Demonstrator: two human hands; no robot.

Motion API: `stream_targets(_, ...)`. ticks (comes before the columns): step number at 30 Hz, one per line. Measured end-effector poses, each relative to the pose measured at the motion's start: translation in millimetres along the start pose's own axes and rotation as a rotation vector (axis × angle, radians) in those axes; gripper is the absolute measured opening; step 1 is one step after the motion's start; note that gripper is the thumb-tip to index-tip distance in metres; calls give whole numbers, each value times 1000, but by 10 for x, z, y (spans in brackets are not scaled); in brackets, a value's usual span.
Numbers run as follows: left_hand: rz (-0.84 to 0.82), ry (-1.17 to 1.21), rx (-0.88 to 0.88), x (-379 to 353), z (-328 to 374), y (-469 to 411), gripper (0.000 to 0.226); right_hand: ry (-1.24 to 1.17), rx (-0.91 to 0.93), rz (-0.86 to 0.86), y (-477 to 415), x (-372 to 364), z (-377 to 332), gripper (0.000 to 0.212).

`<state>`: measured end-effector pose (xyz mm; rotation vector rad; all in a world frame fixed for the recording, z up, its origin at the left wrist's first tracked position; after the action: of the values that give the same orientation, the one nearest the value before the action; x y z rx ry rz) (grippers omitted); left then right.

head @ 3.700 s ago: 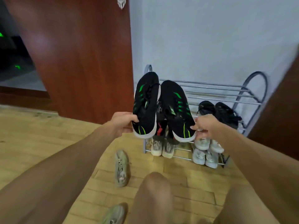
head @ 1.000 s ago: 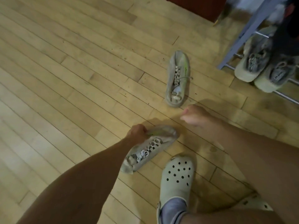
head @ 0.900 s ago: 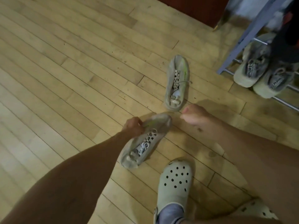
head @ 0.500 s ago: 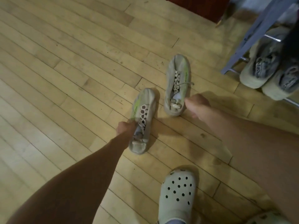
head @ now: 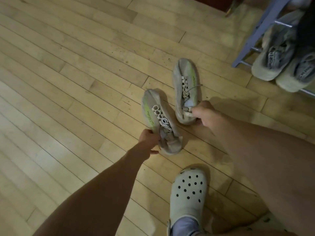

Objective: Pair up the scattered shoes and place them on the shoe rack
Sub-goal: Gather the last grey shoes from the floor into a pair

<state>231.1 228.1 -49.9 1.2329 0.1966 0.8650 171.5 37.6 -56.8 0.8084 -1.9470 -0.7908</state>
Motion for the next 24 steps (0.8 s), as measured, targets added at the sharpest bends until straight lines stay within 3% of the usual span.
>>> stream_targets(5, -30, 88, 1, 15, -35, -62, 35, -177, -127, -101, 161, 272, 318, 29)
stream_targets(10, 32, 90, -25, -26, -56, -22, 16, -150, -122, -235, 300, 449, 267, 25)
stream_targets(14, 57, 106, -61, -12, 54, 168, 16, -38, -79, -274, 557, 560, 88, 36)
stream_targets(19, 54, 162, -181, 74, 419, 660, 8, 149, 23, -209, 1091, 967, -60, 36)
stream_targets(24, 35, 189, -407, 273, 856, 1347, 12, 118, 214, 30, 1747, 1558, -220, 35)
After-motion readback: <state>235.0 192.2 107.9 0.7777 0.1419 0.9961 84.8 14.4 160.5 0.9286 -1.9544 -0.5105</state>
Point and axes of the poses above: each hand's wrist, its own y-axis away from the middle knuckle, its own x-axis out of the back of the hand, z = x × y, the point moved 1 cm from there along -y, towards the middle knuckle, and after that the axes turned 1 degree about y, right-handed, at the moved point
